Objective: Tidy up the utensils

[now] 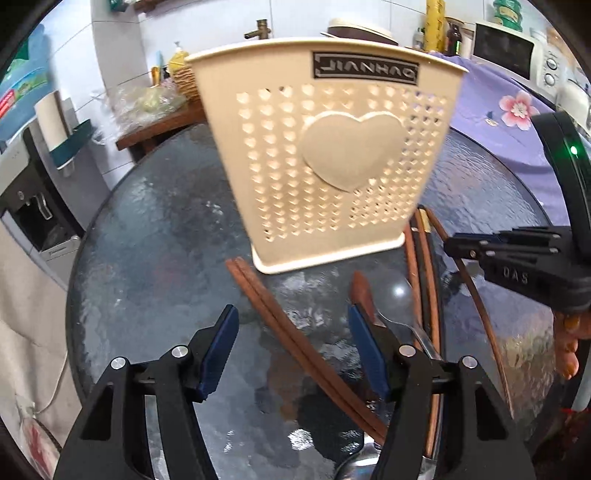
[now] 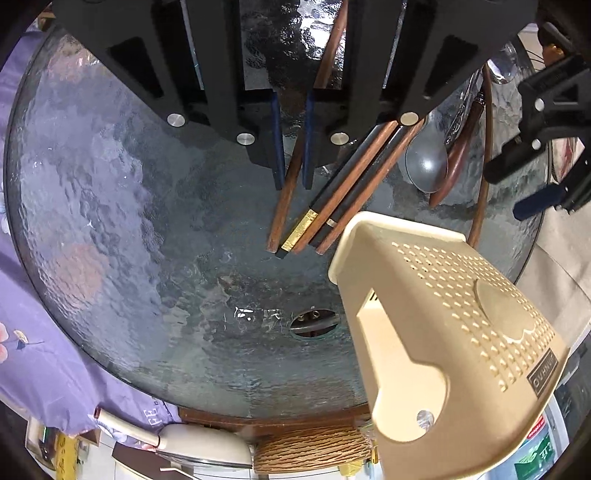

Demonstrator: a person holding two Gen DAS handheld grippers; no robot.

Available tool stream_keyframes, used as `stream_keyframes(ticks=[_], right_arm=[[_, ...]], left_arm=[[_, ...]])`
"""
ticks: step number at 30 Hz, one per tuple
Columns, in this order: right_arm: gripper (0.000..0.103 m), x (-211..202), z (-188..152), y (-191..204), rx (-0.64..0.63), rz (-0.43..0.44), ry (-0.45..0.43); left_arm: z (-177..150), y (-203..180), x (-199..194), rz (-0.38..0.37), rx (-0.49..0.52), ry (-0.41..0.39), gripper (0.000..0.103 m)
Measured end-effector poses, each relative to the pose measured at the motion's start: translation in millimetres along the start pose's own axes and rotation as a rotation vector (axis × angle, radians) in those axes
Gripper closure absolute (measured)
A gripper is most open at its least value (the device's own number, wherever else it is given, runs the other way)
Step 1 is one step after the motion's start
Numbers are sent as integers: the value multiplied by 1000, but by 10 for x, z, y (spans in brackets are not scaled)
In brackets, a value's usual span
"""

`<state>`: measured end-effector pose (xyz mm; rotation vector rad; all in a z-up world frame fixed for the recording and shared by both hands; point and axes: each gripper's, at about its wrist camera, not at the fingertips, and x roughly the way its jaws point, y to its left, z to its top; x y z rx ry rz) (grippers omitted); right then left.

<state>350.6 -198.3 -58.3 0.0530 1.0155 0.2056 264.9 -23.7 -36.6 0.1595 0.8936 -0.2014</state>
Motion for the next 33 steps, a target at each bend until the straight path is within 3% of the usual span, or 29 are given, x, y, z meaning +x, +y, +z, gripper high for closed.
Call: stream_keyframes(ticks=[4, 10, 15, 21, 28, 30, 33], right_arm=[[94, 7, 18, -78, 40, 30, 2], [94, 16, -2, -55, 26, 21, -11], [94, -39, -108, -43, 30, 23, -18], [94, -82, -191, -18, 9, 18, -25], [94, -109, -201, -31, 3, 19, -28], [94, -101, -186, -42, 2, 17, -30], [94, -87, -167, -17, -1, 13, -30]], left_arm=[[-30, -49, -37, -9, 3, -3, 44], [52, -219, -58, -86, 25, -8, 45], [81, -457, 99, -46, 68, 14, 45], [113, -648, 222, -49, 106, 25, 45], [149, -584, 315, -34, 91, 20, 43], [152, -526, 303, -65, 69, 32, 45], [166, -524, 291, -86, 71, 38, 56]])
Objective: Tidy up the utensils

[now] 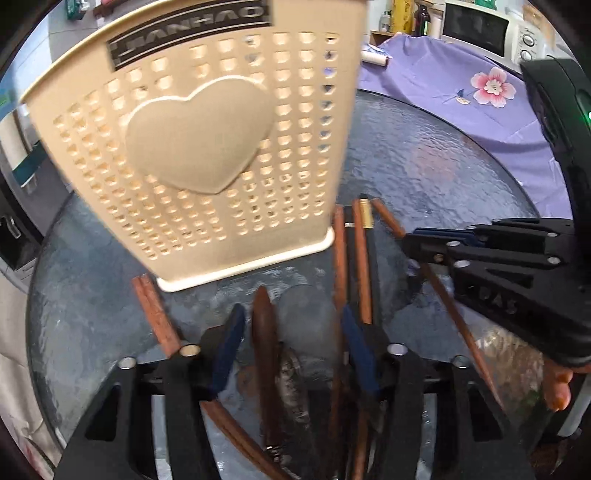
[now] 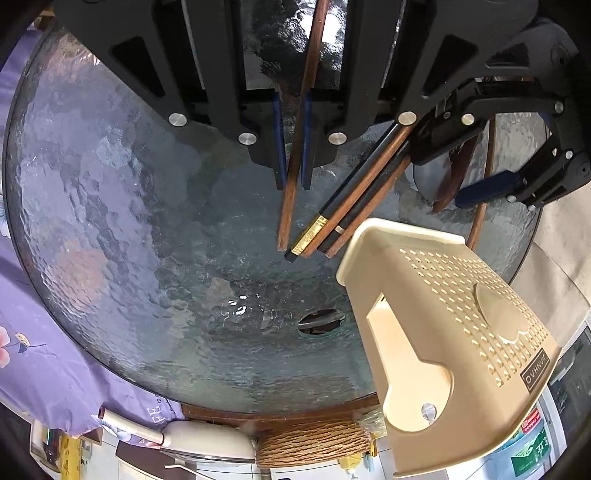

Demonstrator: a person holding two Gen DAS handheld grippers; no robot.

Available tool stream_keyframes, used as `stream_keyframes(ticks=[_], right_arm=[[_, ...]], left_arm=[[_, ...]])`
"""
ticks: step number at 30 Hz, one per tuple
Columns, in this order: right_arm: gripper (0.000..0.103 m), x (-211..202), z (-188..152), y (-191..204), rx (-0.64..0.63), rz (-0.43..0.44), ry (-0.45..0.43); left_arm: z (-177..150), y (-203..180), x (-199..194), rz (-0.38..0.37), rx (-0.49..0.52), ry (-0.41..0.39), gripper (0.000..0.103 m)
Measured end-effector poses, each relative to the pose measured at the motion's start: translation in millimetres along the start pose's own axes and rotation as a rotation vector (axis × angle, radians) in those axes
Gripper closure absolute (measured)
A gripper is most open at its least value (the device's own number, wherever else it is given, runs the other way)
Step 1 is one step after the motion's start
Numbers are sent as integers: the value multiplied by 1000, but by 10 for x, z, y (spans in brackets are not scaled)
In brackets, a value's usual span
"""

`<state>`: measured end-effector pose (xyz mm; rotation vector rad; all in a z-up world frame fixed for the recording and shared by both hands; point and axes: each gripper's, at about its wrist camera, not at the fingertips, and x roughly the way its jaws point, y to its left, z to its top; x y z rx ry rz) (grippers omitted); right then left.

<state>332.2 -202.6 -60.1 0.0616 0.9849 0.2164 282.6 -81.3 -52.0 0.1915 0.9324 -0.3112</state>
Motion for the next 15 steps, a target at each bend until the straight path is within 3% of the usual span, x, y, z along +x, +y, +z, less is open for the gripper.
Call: stream_keyframes(ticks=[3, 11, 15], right_arm=[[94, 13, 10, 40, -7, -3, 0], [95, -8, -7, -27, 14, 26, -9], [95, -43, 6, -83, 36, 58, -18]], left_arm=[[-3, -113, 50, 14, 34, 6, 65], [-14, -40, -25, -56, -13, -20, 88], [-30, 82, -121, -81, -38, -34, 89]])
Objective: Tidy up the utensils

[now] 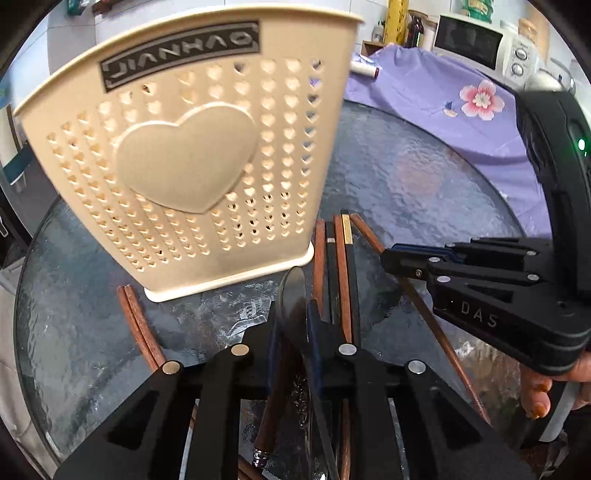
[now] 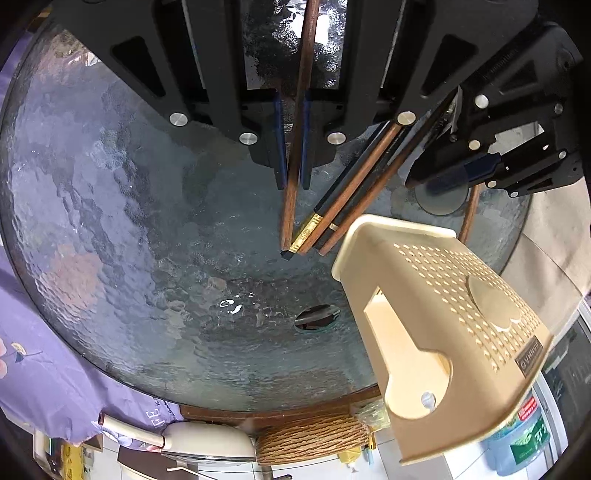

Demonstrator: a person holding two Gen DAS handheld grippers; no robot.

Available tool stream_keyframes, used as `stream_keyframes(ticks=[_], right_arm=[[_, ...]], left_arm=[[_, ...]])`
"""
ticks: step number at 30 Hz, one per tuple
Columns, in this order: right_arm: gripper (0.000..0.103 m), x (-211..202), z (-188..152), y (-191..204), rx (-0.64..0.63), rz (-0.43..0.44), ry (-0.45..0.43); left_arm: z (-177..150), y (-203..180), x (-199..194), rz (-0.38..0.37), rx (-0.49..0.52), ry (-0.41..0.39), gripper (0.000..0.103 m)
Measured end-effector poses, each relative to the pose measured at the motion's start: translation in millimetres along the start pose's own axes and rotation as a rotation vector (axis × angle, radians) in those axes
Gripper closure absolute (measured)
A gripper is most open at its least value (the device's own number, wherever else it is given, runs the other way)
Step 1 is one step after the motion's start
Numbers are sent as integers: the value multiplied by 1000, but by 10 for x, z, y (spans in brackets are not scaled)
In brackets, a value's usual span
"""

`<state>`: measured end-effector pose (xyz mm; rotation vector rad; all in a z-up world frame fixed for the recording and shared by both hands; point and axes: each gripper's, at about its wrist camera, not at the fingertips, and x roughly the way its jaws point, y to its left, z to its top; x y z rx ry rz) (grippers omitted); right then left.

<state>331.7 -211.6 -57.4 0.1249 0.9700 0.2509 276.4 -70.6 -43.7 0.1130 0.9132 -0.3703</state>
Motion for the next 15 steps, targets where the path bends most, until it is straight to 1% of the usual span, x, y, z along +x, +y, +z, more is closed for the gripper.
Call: stream_keyframes(ticks=[5, 10, 11, 13, 15], right_arm=[[95, -128, 29, 40, -7, 23, -39], [95, -306, 47, 83, -13, 52, -80], [96, -348, 56, 86, -14, 57, -88], [96, -425, 66, 97, -15, 65, -102], [96, -505, 87, 107, -19, 71, -120]], left_arm=[[2, 143, -100, -48, -53, -17, 89], [21, 145, -268, -55, -50, -60, 90], [27, 155, -316, -60, -52, -70, 93], [38, 170, -408, -73, -54, -91, 94], [73, 154, -492, -69, -52, -116, 95]])
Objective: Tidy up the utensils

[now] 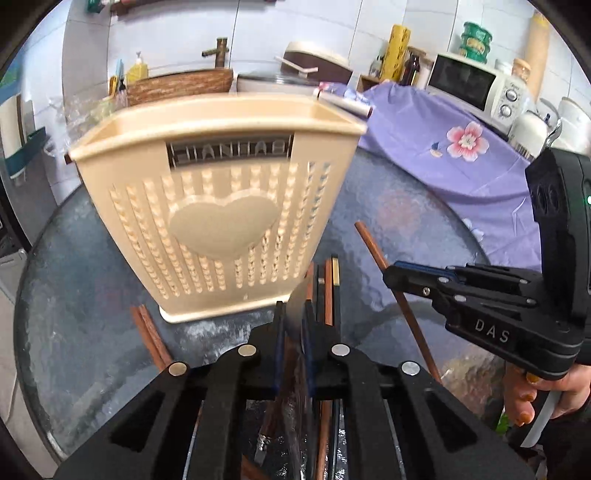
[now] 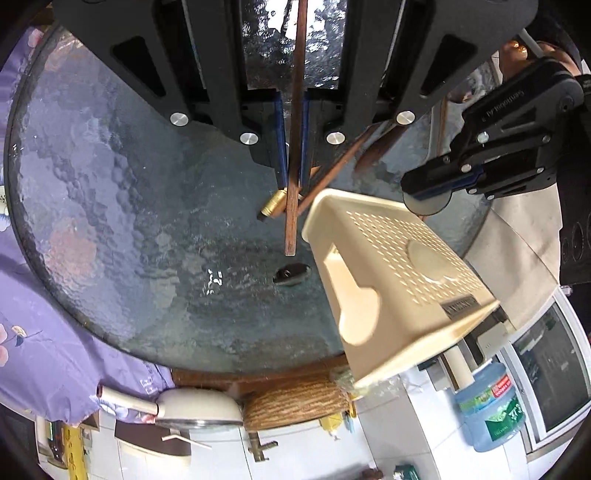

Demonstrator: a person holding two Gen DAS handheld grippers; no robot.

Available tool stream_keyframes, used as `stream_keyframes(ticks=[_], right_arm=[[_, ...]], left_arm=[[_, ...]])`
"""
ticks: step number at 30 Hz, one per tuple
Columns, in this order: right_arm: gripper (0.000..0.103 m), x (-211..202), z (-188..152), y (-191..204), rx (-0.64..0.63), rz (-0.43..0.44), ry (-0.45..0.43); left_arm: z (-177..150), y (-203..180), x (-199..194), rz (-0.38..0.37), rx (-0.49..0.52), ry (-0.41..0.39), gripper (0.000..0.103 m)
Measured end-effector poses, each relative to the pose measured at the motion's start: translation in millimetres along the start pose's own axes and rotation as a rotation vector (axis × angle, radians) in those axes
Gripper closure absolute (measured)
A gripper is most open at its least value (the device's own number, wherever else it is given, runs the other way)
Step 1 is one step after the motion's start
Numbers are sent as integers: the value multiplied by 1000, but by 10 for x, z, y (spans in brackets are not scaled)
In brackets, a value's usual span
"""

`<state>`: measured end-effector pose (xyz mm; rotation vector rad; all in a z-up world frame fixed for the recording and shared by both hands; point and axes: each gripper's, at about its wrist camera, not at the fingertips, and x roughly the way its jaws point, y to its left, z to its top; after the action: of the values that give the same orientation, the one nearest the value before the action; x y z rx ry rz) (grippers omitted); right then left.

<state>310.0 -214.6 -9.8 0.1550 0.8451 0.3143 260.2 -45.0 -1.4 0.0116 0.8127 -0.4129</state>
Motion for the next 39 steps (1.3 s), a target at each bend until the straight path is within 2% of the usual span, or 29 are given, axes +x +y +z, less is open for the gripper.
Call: stream_keyframes(ticks=[9, 23, 28, 39], right_arm=[[96, -286, 18, 55, -15, 20, -48], [96, -966, 234, 313, -61, 124, -190], [96, -1253, 372, 425, -78, 164, -228], [96, -1704, 809, 748, -150, 223, -266]], left_arm=[[77, -87, -136, -3, 1, -52, 95], [317, -134, -752, -7, -20, -204, 95], [486, -95, -982, -24, -59, -270, 95], [1002, 52, -1385, 33, -110, -444, 95]])
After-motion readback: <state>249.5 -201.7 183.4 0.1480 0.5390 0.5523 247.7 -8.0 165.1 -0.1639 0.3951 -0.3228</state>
